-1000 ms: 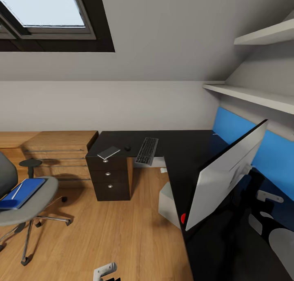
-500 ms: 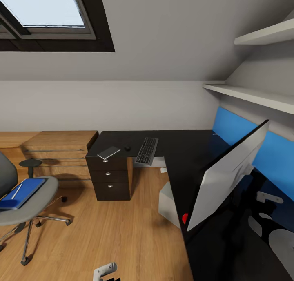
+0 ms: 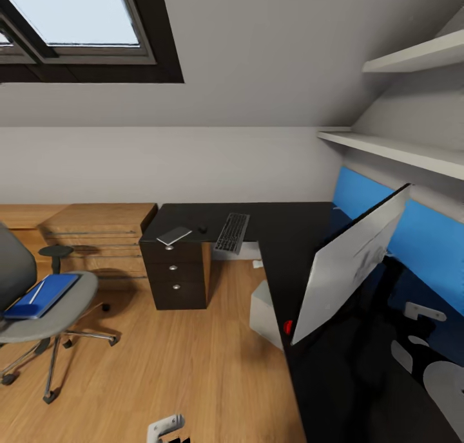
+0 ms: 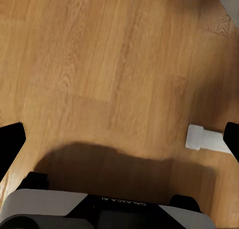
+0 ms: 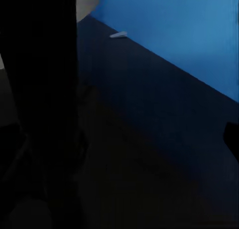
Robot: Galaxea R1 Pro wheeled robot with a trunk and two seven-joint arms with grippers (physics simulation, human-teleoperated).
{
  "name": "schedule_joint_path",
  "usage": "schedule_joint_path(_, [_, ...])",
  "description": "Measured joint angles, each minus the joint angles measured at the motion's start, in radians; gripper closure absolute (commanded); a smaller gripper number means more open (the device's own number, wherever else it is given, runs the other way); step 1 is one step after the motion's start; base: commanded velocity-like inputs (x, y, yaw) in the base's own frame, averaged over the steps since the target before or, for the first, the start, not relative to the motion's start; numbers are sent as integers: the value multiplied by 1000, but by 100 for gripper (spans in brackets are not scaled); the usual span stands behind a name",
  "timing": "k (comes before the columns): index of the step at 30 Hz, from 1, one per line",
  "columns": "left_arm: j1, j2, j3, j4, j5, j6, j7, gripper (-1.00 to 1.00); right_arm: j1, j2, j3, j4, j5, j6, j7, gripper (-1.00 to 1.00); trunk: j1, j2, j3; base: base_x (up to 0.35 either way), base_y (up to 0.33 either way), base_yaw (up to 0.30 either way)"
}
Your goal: In the bedroom, organize the workspace by keeping the computer under the desk, ensuring the monitor is on the desk, placing the keyboard on the desk next to the monitor, placing the mouse on the desk next to the keyboard, moving the folder from the swivel chair onto the desk next to the mouse, stacking the notebook on top of the folder with the pen on top of the notebook, and positioning the swivel chair next to the desk.
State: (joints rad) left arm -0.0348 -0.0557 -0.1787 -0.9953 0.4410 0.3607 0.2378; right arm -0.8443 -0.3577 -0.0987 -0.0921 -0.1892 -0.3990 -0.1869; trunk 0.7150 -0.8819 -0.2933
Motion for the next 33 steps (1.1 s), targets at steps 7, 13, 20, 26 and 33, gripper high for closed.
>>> schedule_joint_path(7, [0,0,0,0,0,0,0,-100,0,13,1,-3,-3,-1,0,-100,0,0,0,-301,167,0])
schedule_joint_path(13, [0,0,0,0,0,0,0,-100,0,60,-6,-36,-3,-32,-14,-100,0,0,0,-265,206,0])
schedule_joint_path(20, [0,0,0,0,-1,-1,2,-100,2,123,-12,-94,2,-60,-107,-100,-1,0,0,-147,93,0])
schedule_joint_path(26, [0,4,0,1,-1,-68,5,-100,62,128,-11,-190,0,-51,-67,-100,-1,0,0,-1,1,0])
schedule_joint_path(33, [0,5,0,2,-1,-76,6,-100,201,146,-12,-450,1,56,-52,-100,-1,0,0,0,0,0])
